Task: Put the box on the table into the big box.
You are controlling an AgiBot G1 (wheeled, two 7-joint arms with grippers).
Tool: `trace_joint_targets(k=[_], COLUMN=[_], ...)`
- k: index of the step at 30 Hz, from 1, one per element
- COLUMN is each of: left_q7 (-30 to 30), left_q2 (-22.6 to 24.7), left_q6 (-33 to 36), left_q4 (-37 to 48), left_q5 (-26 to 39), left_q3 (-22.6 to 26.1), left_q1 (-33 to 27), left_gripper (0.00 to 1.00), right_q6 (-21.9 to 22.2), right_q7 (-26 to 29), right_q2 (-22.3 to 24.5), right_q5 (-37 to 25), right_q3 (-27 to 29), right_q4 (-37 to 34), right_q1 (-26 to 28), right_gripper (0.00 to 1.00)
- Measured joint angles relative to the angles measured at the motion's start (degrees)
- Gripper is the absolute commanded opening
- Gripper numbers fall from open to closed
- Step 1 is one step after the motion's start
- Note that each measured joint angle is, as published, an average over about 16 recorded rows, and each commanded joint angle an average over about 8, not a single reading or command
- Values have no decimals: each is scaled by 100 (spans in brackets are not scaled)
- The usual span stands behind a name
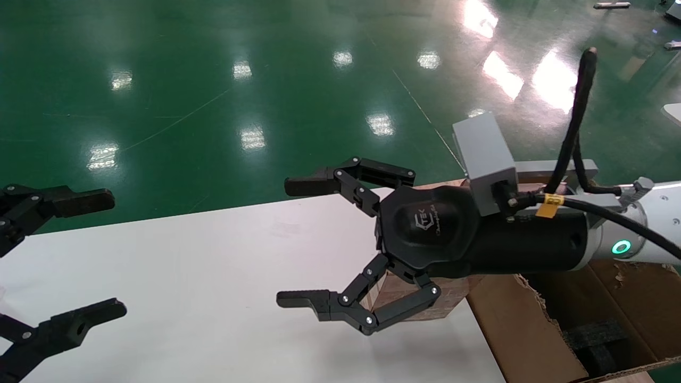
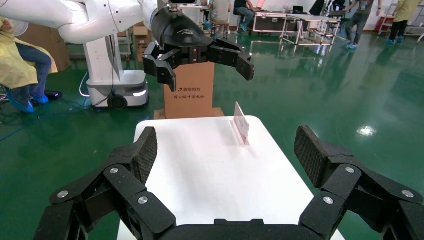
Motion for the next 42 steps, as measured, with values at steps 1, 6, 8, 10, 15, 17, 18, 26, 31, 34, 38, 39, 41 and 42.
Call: trace_joint_targets(k=[1,6,8,10,15,17,18,26,31,34,38,39,41,42], left_q7=[0,0,0,0,0,0,0,0,0,0,0,0,0,0], left_q2=[0,0,0,0,0,0,0,0,0,0,0,0,0,0], left_q6=[0,0,0,0,0,0,0,0,0,0,0,0,0,0], left_q4=[0,0,0,0,0,0,0,0,0,0,0,0,0,0], left_q5=[0,0,0,0,0,0,0,0,0,0,0,0,0,0], left_q3=[0,0,0,0,0,0,0,0,0,0,0,0,0,0], left_q1=[0,0,0,0,0,0,0,0,0,0,0,0,0,0], left_gripper=[100,100,100,100,70,45,32,0,0,0,0,0,0,0], right_q6=[0,0,0,0,-3,-11,-18,-174,-320,-401,-478,-490,-509,-515], right_q7=[0,0,0,0,-17,-47,-70,-507,-977,-1294,-1676,-1762,-1928,-2004], right_q2=[0,0,0,0,5,12,16,82,146,180,213,220,237,245], right_q5=[0,0,0,-1,-18,-44,-63,-430,-819,-1061,-1325,-1378,-1470,-1506], right_q3=[0,0,0,1,1,2,2,-29,-134,-245,-450,-510,-640,-707], right_q4=[0,0,0,1,0,-15,-32,-495,-1114,-1569,-2164,-2298,-2544,-2656], right_q1=[0,0,0,0,8,24,37,307,627,844,1119,1180,1293,1341], right_gripper=[100,100,100,100,100,100,100,100,100,100,100,100,100,100])
